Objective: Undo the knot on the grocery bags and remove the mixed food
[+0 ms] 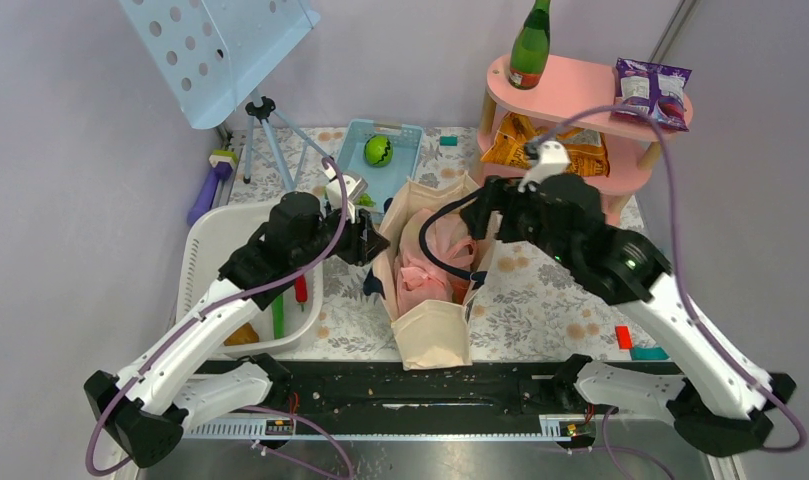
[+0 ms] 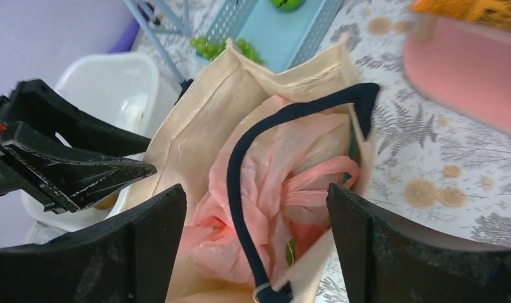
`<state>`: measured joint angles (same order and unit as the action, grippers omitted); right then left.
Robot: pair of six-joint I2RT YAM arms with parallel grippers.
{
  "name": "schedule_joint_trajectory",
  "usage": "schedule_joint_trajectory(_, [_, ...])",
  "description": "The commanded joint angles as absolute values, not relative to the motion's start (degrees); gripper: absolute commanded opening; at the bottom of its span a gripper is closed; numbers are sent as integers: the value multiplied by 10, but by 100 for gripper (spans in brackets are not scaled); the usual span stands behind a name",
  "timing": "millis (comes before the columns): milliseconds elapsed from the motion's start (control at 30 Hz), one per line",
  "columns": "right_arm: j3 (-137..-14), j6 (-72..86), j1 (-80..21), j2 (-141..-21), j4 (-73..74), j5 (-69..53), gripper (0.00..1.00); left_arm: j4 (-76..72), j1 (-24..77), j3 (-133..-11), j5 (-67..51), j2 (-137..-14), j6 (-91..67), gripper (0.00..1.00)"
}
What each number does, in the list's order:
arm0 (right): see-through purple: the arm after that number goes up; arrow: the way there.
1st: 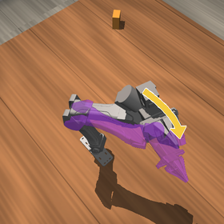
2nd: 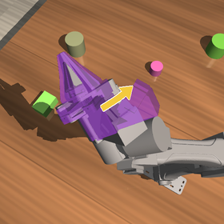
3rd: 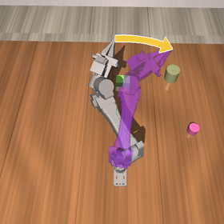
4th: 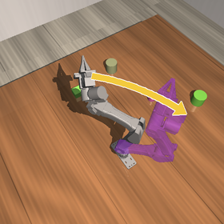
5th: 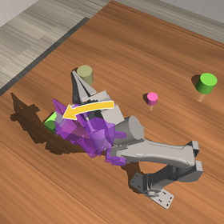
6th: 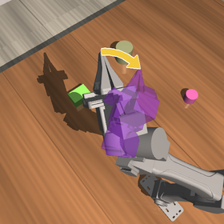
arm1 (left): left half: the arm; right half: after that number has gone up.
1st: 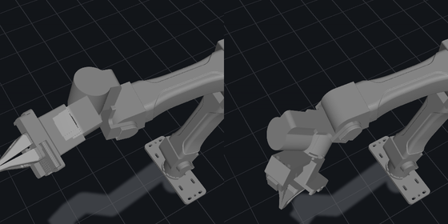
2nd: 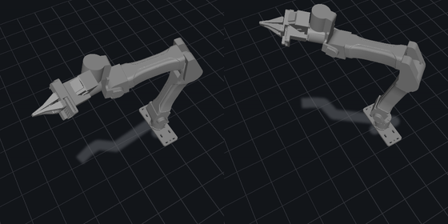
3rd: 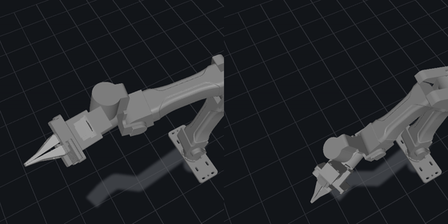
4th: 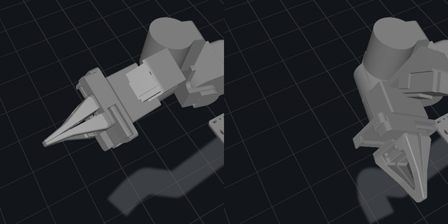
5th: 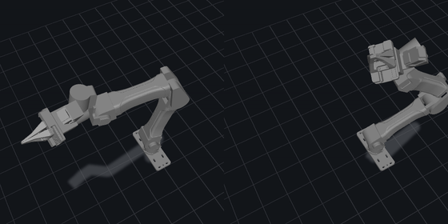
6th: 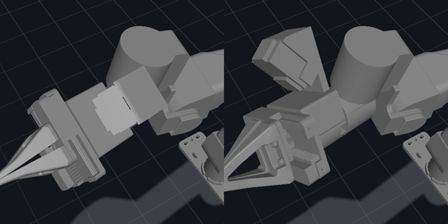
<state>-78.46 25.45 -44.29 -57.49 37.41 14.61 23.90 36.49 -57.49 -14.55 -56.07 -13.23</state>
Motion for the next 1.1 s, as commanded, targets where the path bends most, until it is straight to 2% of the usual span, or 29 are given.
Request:
schedule_joint_trajectory(0, [-823, 268, -478, -656, 374, 100, 87, 219, 359, -570, -101, -566, -123, 39])
schedule_joint_trajectory(133, [-840, 280, -504, -728, 367, 117, 87, 215, 358, -567, -116, -574, -131, 39])
schedule_joint_trajectory(200, [-840, 293, -509, -759, 365, 126, 83, 214, 359, -567, -122, -578, -133, 39])
schedule_joint_trajectory(267, [-844, 299, -514, -788, 361, 129, 75, 211, 359, -565, -137, -582, -134, 32])
schedule_joint_trajectory(400, [-860, 299, -527, -837, 351, 137, 70, 209, 359, -563, -142, -585, -131, 21])
schedule_joint_trajectory(600, [-850, 301, -530, -881, 352, 192, 68, 207, 358, -563, -150, -593, -131, 16])
schedule_joint_trajectory(633, [-846, 299, -530, -885, 351, 200, 63, 207, 358, -563, -151, -595, -131, 15])
schedule_joint_trajectory(667, [-841, 297, -530, -888, 350, 204, 51, 207, 358, -563, -153, -596, -131, 13])
schedule_joint_trajectory(767, [-829, 295, -530, -886, 348, 197, 23, 207, 358, -563, -155, -599, -129, 5])
schedule_joint_trajectory(867, [-814, 297, -530, -865, 330, 168, 0, 215, 358, -567, -153, -599, -116, 3])
schedule_joint_trajectory(967, [-806, 290, -529, -830, 310, 152, 0, 238, 356, -580, -128, -597, -93, 0])
schedule_joint_trajectory(1067, [-800, 289, -529, -779, 302, 194, 0, 252, 345, -582, -124, -588, -62, 0])
